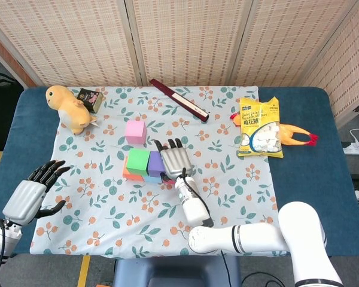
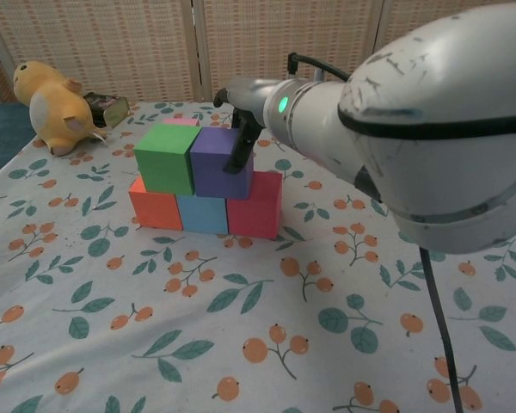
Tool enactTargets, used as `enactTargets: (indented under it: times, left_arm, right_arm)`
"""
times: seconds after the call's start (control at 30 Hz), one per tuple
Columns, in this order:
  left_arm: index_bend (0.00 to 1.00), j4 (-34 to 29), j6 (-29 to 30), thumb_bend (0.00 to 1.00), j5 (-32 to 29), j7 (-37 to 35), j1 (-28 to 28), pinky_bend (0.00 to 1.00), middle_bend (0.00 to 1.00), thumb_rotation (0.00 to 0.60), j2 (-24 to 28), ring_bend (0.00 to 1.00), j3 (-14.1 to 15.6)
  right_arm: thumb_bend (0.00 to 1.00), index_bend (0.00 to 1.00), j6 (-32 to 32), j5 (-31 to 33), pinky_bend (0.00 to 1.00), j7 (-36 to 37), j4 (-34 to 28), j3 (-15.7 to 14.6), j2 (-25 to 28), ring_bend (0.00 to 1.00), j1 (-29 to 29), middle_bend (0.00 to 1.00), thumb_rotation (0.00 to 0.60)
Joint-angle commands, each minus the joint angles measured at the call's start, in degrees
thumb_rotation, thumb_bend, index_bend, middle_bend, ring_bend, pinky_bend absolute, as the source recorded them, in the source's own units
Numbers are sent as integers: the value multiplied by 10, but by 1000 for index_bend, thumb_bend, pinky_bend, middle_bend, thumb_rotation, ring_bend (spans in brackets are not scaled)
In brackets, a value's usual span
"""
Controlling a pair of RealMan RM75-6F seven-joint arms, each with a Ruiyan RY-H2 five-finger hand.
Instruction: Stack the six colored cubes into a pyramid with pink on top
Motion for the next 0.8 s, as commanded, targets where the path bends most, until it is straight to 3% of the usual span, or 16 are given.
enactTargets:
  times: [0.03,0.27,0.57,0.8]
  left_arm:
    - [121,1,1,302,1,-1,0,161,41,600,0,0,0]
    - [121,1,2,299,2,-1,1,161,42,600,-1,0,1]
    - [120,4,0,301,2,-1,-1,161,41,600,-2,0,0]
    - [120,6,-8,300,2,2,-9,161,43,600,-4,0,-4]
  right_arm:
    - [215,0,0,-1,44,0,-2,0,0,62,-1,302,600]
    - [214,0,0,-5,44,2,-6,-1,1,10,-3,169,600]
    - [214,0,1,-7,40,4,-18,0,7,0,-8,91,600]
    - [214,0,8,-26,34,16,-99,-5,61,0,-35,40,600]
